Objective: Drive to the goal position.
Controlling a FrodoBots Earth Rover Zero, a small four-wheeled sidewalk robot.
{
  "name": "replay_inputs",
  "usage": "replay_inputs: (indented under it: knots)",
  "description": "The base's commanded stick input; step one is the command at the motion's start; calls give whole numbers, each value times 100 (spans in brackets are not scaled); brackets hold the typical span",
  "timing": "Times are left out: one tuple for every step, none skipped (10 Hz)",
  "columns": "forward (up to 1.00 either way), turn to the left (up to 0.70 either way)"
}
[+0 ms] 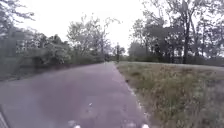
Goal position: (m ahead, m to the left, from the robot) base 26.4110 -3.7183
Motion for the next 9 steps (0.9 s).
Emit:
replay_inputs:
  knots:
    - [100, 40]
    - [100, 40]
    - [100, 40]
    - [100, 40]
    - [100, 40]
    - [100, 40]
    - [100, 40]
    - [100, 40]
    - [100, 40]
